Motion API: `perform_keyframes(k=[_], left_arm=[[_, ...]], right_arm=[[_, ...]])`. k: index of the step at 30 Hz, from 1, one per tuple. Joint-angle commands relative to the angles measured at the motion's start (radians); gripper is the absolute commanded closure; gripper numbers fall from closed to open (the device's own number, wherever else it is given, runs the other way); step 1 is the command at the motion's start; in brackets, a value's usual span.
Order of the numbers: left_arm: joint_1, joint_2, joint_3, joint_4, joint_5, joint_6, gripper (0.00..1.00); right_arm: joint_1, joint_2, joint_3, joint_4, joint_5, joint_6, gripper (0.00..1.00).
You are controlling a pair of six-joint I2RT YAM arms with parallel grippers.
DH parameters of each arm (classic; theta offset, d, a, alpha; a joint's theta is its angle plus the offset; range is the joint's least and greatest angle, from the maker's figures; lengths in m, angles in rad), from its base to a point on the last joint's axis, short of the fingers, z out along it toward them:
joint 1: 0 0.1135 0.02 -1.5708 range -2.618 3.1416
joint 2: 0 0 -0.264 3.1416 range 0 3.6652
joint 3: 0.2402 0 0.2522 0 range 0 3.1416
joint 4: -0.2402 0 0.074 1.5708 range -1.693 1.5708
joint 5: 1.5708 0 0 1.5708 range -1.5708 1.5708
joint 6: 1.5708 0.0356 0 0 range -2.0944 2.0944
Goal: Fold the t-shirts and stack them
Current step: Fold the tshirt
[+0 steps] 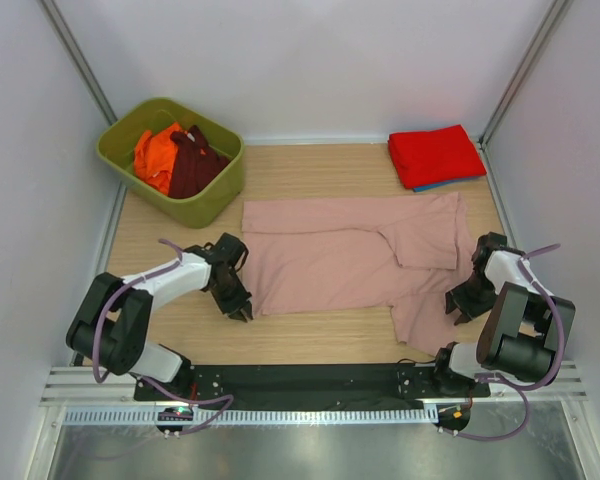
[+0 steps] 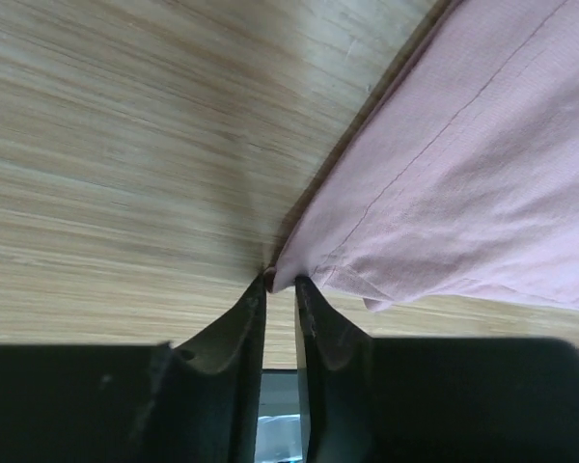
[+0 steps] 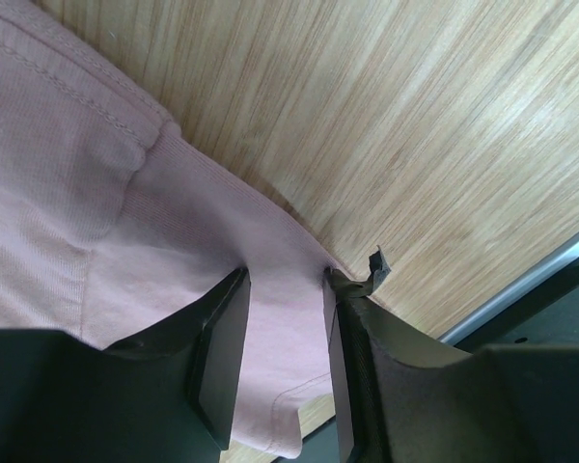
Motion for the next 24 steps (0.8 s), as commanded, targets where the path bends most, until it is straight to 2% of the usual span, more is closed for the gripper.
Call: perform_keyframes(k=[1, 2, 3, 5, 6, 9, 18, 24], left_arm=[[0.005, 0.050, -0.007, 0.112, -0.139, 0.068, 0.85], [0.005, 0.050, -0.004, 0.109, -0.139, 0.078, 0.88], [0.003, 0.048, -0.001, 0.106, -0.171, 0.091, 0.92], [0.005, 0.041, -0.004, 0.100, -0.180, 0.113, 0.97], [0.005, 0.036, -0.008, 0.095, -0.182, 0.118, 1.00], [0.003, 0.001, -0.028, 0.079, -0.187, 0.121, 1.00], [-0.001, -0.117, -0.053, 0.013, -0.197, 0.093, 1.00], [-0.004, -0.150, -0.024, -0.043, -0.205, 0.096, 1.00]], right_arm=[[0.000, 0.035, -0.033, 0.081, 0.007, 0.000, 0.59], [-0.002, 0.035, -0.036, 0.089, 0.000, -0.003, 0.64], [0.000, 0.035, -0.034, 0.092, -0.002, -0.002, 0.75], [-0.002, 0.023, -0.028, 0.095, -0.008, -0.008, 0.83], [-0.002, 0.018, -0.027, 0.093, -0.011, -0.008, 0.90], [-0.002, 0.000, -0.022, 0.073, -0.009, -0.003, 0.97], [0.017, -0.068, 0.018, -0.042, 0.003, 0.012, 0.99], [0.075, -0.095, 0.114, -0.089, 0.041, -0.011, 0.99]])
